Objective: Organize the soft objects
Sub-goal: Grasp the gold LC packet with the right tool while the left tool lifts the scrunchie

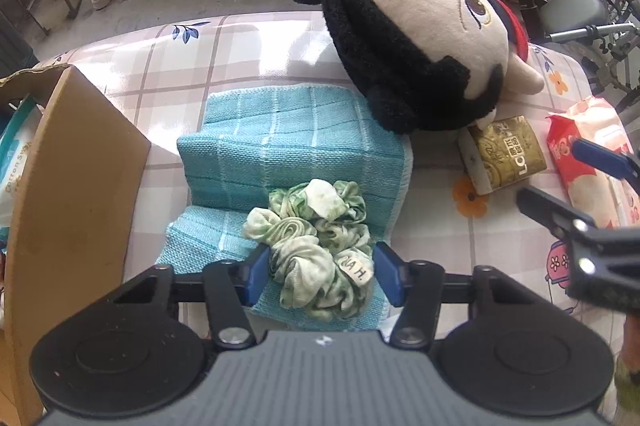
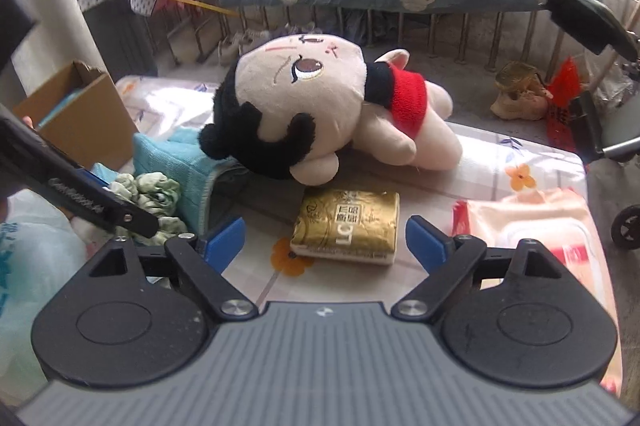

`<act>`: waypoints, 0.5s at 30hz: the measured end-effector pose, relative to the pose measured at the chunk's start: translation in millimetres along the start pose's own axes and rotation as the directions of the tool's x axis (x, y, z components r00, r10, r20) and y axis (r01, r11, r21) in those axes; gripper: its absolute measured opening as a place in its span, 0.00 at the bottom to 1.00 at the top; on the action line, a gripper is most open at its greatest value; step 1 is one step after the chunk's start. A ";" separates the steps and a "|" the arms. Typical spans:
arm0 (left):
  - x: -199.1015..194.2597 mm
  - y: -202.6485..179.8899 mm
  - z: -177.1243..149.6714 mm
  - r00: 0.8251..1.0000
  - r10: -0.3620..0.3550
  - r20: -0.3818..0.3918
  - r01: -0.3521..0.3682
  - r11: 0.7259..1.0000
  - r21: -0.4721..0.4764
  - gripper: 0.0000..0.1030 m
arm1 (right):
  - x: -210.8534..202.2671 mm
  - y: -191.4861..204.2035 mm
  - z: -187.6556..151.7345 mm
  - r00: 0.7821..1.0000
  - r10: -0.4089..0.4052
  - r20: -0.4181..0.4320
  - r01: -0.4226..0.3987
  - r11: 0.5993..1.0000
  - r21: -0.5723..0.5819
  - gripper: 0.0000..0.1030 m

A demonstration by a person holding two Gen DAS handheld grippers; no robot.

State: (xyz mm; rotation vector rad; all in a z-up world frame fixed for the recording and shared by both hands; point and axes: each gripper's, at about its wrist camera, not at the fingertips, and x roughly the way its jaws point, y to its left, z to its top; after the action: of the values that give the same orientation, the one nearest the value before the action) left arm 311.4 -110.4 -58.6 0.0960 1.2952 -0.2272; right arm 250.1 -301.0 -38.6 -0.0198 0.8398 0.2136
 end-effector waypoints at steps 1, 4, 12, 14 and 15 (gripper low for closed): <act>0.3 1.1 0.6 1.000 -0.004 0.001 0.004 1.000 -0.001 0.47 | 9.0 -1.4 3.2 1.000 0.004 -0.015 -0.004 1.000 -0.009 0.85; 0.3 4.1 2.0 1.000 -0.013 0.004 0.013 1.000 -0.002 0.41 | 31.9 -3.9 8.2 0.998 0.003 -0.067 -0.005 0.999 -0.032 0.85; 1.4 10.6 4.0 0.999 -0.034 0.005 0.034 0.999 -0.015 0.33 | 72.9 -6.6 12.3 0.987 -0.027 -0.160 0.019 0.999 -0.047 0.85; 1.4 10.9 4.0 0.999 -0.032 0.009 0.033 0.999 -0.014 0.32 | 80.6 -5.2 11.0 0.981 -0.029 -0.192 0.020 0.999 -0.051 0.84; 1.1 10.7 3.9 0.999 -0.032 0.013 0.032 0.999 -0.013 0.31 | 83.2 -4.0 10.2 0.979 -0.042 -0.197 0.032 0.998 -0.058 0.84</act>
State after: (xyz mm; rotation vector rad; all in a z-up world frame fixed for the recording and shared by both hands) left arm 317.8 -100.9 -59.3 0.0631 1.2863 -0.2462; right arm 312.3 -288.9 -93.7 -0.1090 1.0317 0.2013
